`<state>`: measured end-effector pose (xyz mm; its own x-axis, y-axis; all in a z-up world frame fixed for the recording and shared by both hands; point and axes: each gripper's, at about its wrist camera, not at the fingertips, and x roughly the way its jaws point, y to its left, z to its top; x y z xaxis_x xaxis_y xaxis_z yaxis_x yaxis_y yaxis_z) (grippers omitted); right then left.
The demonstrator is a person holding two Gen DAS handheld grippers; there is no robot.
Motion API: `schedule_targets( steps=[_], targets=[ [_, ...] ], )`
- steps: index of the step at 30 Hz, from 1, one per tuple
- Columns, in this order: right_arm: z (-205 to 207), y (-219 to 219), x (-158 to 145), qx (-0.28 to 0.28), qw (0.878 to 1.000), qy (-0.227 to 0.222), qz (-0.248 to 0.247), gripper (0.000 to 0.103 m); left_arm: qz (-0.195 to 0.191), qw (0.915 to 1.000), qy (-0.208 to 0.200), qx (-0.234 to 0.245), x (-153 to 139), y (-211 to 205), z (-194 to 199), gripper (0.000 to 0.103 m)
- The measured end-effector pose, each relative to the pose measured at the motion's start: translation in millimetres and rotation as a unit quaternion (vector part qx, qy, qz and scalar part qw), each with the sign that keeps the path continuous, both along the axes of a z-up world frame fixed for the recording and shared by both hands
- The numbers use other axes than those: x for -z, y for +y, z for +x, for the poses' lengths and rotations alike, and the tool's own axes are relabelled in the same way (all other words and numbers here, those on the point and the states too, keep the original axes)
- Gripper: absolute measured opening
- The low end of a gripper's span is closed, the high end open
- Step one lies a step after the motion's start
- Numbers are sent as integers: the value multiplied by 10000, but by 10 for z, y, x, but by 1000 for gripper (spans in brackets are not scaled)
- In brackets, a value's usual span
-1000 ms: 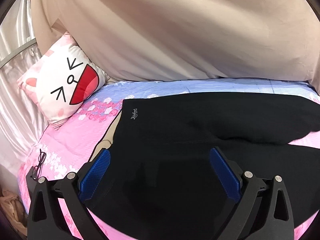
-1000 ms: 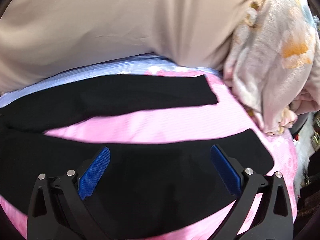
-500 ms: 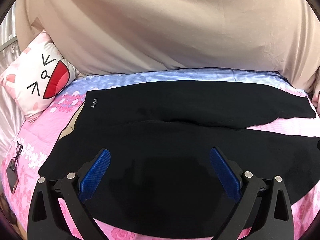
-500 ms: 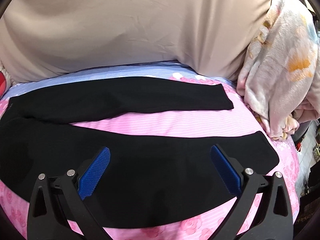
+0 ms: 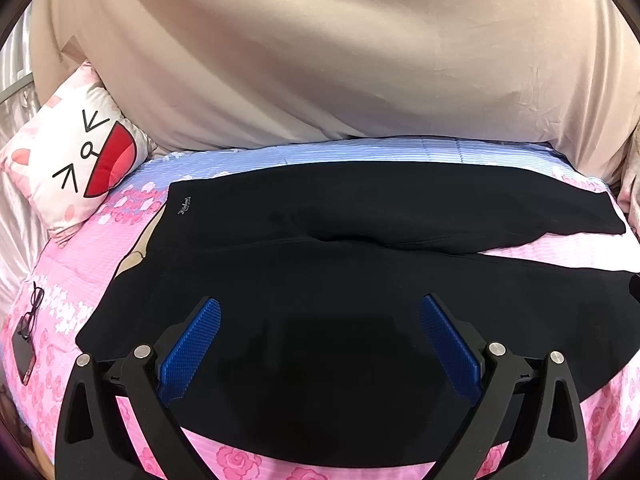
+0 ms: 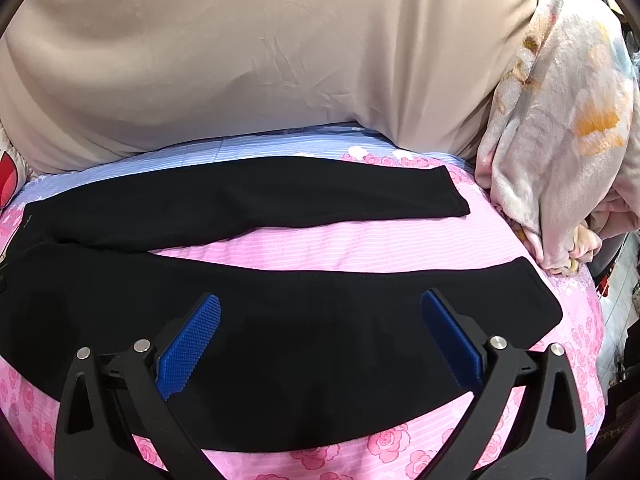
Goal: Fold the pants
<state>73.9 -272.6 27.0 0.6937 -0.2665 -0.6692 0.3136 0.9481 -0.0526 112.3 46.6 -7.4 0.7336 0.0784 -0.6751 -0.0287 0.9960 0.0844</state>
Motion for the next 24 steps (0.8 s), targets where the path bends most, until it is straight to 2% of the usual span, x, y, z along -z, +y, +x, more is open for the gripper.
schedule_targets(
  steps=[13, 16, 18, 20, 24],
  targets=[
    [15, -2, 72, -2, 10000, 52, 47, 98, 30, 10000, 33, 41, 8, -54, 51, 97],
    [105, -119, 105, -116, 9997, 93, 192, 98, -117, 9999, 101, 77, 11, 30, 157, 98],
    [261, -405, 137, -155, 9994, 100, 296, 98, -370, 9991, 185, 0, -6, 262, 378, 98],
    [479, -830, 176, 6, 9992, 175, 361, 98, -438, 9984, 276, -228, 11, 510, 640, 98],
    [1037, -1793, 278, 402, 9970, 422, 506, 98, -69, 9911, 577, -1200, 177, 1355, 1467, 98]
  ],
)
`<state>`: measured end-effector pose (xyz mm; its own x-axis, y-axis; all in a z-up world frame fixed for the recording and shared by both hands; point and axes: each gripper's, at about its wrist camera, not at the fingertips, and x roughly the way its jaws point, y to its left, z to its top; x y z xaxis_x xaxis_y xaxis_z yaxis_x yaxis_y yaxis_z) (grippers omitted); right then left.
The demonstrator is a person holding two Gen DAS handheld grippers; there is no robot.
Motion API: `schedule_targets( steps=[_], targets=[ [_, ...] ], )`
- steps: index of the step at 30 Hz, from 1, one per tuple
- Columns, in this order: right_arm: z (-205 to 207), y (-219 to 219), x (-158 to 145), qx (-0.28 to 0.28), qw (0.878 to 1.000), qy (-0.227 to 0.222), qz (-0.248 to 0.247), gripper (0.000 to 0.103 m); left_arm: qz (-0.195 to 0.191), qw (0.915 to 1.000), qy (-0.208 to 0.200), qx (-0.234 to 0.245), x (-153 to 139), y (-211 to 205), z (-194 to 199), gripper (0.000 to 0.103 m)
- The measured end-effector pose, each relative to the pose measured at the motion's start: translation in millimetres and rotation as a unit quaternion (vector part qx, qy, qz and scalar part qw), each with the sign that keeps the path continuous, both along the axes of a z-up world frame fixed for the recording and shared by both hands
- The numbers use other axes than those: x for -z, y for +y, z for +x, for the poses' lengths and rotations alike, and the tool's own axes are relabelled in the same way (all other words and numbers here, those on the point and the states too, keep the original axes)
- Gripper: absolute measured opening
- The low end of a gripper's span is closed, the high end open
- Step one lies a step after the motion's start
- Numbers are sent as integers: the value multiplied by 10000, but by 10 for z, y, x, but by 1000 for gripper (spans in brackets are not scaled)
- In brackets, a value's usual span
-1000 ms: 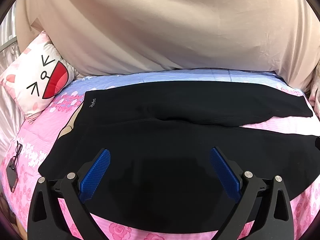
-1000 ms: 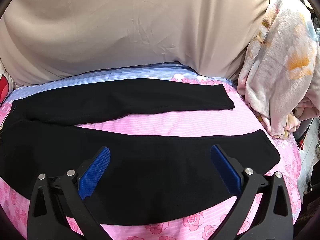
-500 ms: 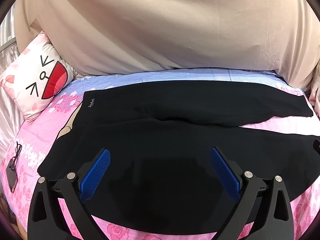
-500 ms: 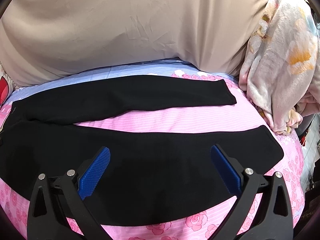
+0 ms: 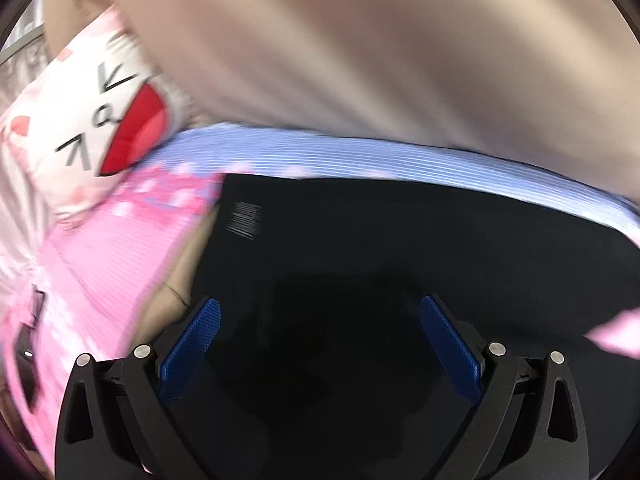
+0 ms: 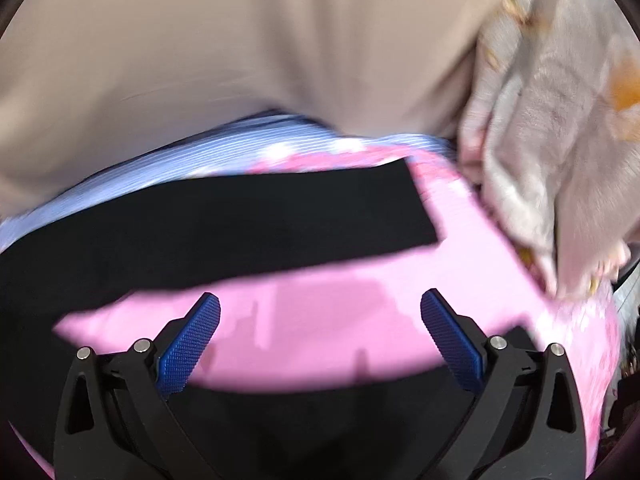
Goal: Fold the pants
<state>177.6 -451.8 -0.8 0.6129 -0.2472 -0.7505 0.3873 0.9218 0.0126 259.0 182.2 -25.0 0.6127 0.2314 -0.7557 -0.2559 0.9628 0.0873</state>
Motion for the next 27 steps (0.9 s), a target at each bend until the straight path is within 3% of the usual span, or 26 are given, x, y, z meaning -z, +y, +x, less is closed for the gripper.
schedule_targets(
  steps=[5, 7, 10, 14, 17, 19, 22, 23, 24, 25, 27],
  targets=[
    [691, -899, 221, 300, 9991, 289, 105, 98, -299, 9967, 279, -700, 260, 921, 681, 97],
    [895, -1113, 334, 367, 9985, 390, 137, 97, -122, 9946, 243, -998, 328, 1155, 839, 97],
    [1069, -1252, 455, 340, 9978, 549, 122, 90, 90, 9943, 203, -1044, 407, 1326, 1002, 97],
    [1221, -1279, 529, 236, 9981, 551, 150, 90, 53, 9945, 418, -964, 536, 1452, 1218, 97],
    [1277, -1237, 528, 150, 9986, 480, 153, 78, -155, 9946, 492, -901, 551, 1513, 1341, 98],
    [1313, -1178, 515, 40, 9990, 429, 145, 59, -257, 9943, 540, -882, 558, 1558, 1414, 98],
    [1374, -1069, 483, -12, 9989, 460, -22, 45, -433, 9935, 610, -863, 560, 1600, 1516, 98],
    [1381, -1050, 480, -47, 9990, 454, -12, 38, -530, 9931, 634, -829, 561, 1608, 1533, 93],
    [1384, -1023, 475, -95, 9990, 440, 75, 29, -706, 9930, 617, -717, 557, 1610, 1550, 73],
    [1389, -1003, 463, -109, 9989, 434, 117, 26, -943, 9929, 549, -472, 518, 1588, 1548, 45],
    [1398, -963, 437, -118, 9989, 451, 85, 20, -1018, 9931, 536, -230, 418, 1495, 1521, 22]
  ],
)
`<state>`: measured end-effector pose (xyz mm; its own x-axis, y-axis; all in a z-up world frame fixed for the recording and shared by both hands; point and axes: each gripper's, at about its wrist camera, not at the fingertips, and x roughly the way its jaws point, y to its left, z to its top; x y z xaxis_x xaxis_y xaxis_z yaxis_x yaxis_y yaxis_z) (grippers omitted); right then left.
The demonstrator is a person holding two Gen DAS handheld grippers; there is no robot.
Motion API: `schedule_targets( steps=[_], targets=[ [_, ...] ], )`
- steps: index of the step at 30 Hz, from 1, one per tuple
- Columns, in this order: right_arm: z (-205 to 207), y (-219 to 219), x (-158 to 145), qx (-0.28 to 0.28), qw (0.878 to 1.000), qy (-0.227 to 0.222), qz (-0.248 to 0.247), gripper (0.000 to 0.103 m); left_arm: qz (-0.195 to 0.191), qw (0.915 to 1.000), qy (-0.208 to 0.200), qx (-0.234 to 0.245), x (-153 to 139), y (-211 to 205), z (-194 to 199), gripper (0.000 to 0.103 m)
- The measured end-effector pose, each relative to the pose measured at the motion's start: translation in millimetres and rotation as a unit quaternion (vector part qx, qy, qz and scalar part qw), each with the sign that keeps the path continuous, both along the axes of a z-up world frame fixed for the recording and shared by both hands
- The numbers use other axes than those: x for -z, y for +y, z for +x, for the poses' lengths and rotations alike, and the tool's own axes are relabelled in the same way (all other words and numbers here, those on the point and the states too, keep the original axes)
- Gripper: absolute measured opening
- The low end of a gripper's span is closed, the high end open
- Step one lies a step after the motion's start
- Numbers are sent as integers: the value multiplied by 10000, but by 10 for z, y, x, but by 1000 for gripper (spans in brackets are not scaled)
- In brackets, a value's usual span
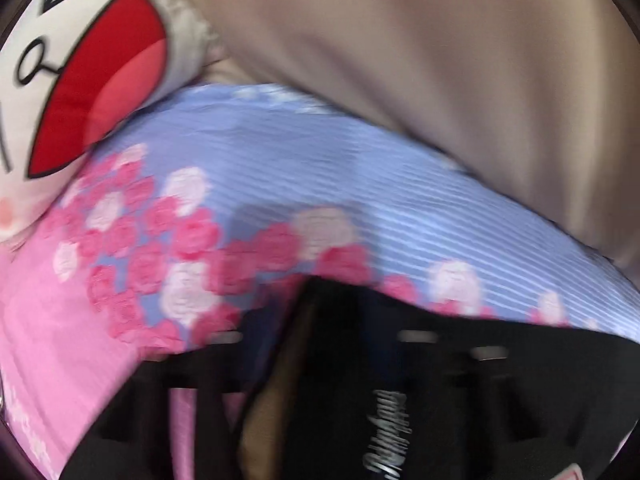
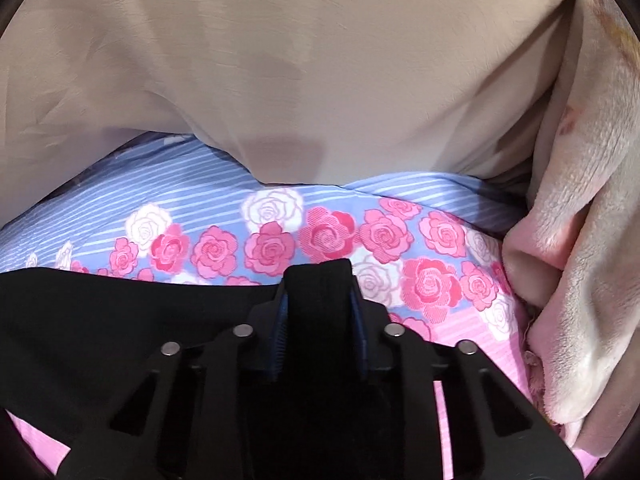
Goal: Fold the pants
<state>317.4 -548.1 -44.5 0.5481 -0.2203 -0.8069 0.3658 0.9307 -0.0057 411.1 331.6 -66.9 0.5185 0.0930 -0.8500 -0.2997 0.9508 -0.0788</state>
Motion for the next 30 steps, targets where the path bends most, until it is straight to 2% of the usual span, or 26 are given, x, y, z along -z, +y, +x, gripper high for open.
schedule_targets(
  steps=[2, 3, 4, 7, 10, 14, 18, 20, 21, 23, 25, 27, 29, 30],
  targets=[
    [-21, 35, -59, 3, 10000, -59, 43, 17, 258, 9996, -46, 136, -123, -129, -29, 21],
    [-49, 52, -112, 5, 9999, -134, 63, 15, 345, 9992, -118, 184, -195, -175, -67, 10],
    [-80, 70, -174, 9, 9997, -220, 86, 15, 311, 9989, -256, 252, -302, -206, -133, 3],
    [-247, 46, -508, -51, 9983, -559, 157, 15, -54, 9977, -598, 300, -620, -183, -364, 3],
    [-497, 139, -889, -243, 9952, -943, 98, 15, -181, 9947, -913, 449, -951, -232, -693, 3],
    [-800, 182, -1243, -501, 9901, -1309, -32, 15, -300, 9905, -1186, 620, -1292, -231, -1116, 3],
    [-1270, 300, -1531, -804, 9805, -1779, -241, 15, -574, 9831, -1572, 736, -1575, -204, -1756, 3],
    [-1575, 361, -1636, -948, 9738, -2026, -399, 15, -510, 9810, -1718, 741, -1663, -166, -2166, 1],
    [-1739, 377, -1648, -999, 9712, -2113, -464, 15, -307, 9811, -1793, 659, -1686, -156, -2383, 0],
    [-2026, 393, -1667, -1106, 9666, -2227, -621, 15, -158, 9811, -1812, 655, -1662, -95, -2696, 0],
    [-2273, 355, -1572, -1207, 9666, -2171, -634, 15, -16, 9861, -1556, 578, -1514, -9, -2983, 0],
    [-2501, 316, -1331, -1283, 9705, -1919, -701, 15, 185, 9920, -1143, 508, -1276, 21, -3157, 0],
    [-2629, 272, -1120, -1233, 9761, -1660, -668, 15, 31, 9968, -663, 439, -982, 28, -3262, 0],
    [-2661, 253, -1005, -1209, 9783, -1566, -613, 15, -178, 9979, -463, 424, -815, 36, -3248, 3]
  ],
)
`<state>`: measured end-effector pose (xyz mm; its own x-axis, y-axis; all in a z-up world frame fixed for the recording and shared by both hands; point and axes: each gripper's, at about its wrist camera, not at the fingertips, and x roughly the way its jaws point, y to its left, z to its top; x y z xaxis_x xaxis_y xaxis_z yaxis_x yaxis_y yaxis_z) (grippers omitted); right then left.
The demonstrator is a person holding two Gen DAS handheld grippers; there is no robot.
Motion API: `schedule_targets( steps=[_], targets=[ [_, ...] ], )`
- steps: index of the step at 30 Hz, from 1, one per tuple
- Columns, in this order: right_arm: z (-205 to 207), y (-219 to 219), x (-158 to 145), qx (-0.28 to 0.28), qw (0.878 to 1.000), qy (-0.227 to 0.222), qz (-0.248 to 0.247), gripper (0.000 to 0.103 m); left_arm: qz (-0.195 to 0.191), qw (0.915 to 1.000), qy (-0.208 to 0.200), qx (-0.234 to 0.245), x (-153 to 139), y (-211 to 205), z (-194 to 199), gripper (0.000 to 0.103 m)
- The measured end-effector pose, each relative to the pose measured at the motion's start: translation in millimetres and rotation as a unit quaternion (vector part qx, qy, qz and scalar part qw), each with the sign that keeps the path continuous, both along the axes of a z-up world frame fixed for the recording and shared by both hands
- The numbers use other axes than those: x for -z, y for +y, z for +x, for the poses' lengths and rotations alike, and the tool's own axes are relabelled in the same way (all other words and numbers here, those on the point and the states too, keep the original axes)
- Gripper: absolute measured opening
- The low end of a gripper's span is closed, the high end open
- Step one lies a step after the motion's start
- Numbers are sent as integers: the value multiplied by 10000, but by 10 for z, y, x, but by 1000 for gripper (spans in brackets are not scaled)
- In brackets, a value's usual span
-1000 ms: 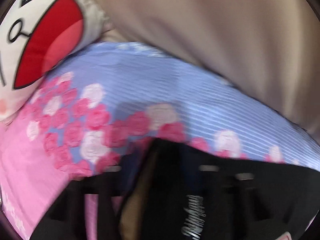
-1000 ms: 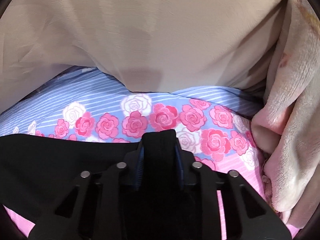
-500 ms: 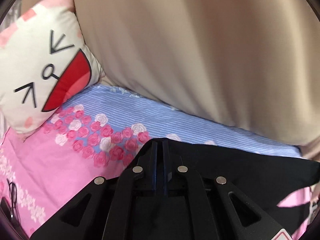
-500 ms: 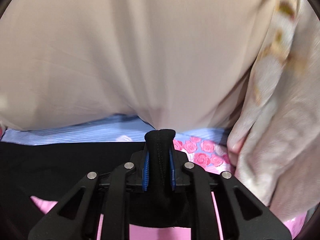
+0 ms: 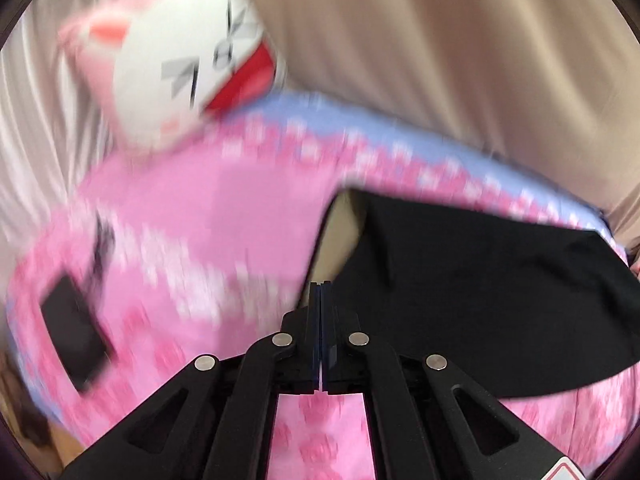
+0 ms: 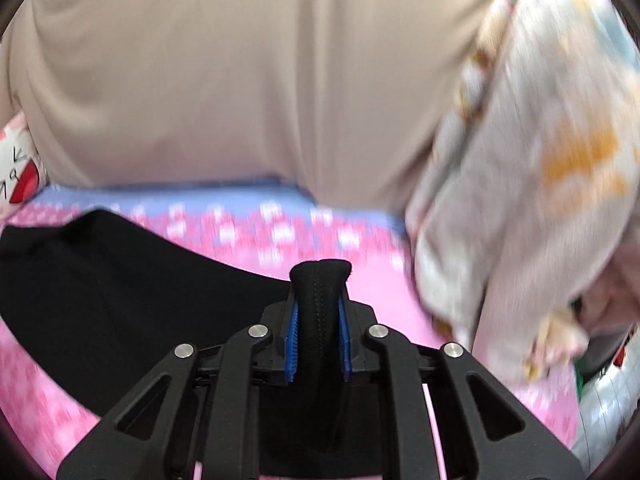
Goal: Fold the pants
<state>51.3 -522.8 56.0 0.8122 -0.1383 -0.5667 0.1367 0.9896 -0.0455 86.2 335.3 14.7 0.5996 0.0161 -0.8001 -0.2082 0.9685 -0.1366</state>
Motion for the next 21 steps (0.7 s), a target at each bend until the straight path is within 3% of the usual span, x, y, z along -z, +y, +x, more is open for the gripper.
schedule_targets(
  steps=[2, 3, 4, 7, 10, 13, 14, 15, 18, 21],
  targets=[
    [16, -2, 175, 65, 9999, 146, 46, 15, -343, 9990, 262, -124, 194, -29, 43, 18],
    [12, 16, 234, 66, 9998, 166, 78, 15, -543, 9977, 353, -200, 276, -67, 111, 36],
    [19, 53, 267, 66, 9998, 167, 117, 15, -747, 9962, 409, -202, 371, -136, 210, 45],
    [-7, 134, 302, 58, 9996, 92, 241, 15, -958, 9940, 509, -151, 515, -345, 474, 45],
    [-14, 224, 290, 52, 9996, 74, 262, 15, -1093, 9925, 469, -283, 601, -412, 761, 53],
    [-41, 272, 294, 74, 9996, 72, 272, 15, -969, 9935, 409, -439, 671, -456, 987, 51],
    [-39, 264, 304, 102, 9995, 90, 287, 15, -898, 9947, 333, -377, 675, -479, 1039, 42],
    [-35, 252, 319, 127, 9994, 114, 312, 15, -722, 9965, 350, -240, 671, -523, 1096, 22],
    [-25, 232, 342, 167, 9992, 157, 317, 15, -730, 9969, 279, -97, 557, -516, 1095, 20],
    [-62, 237, 278, 140, 9995, 92, 268, 15, -1061, 9938, -302, 159, 85, -331, 777, 14]
  ],
)
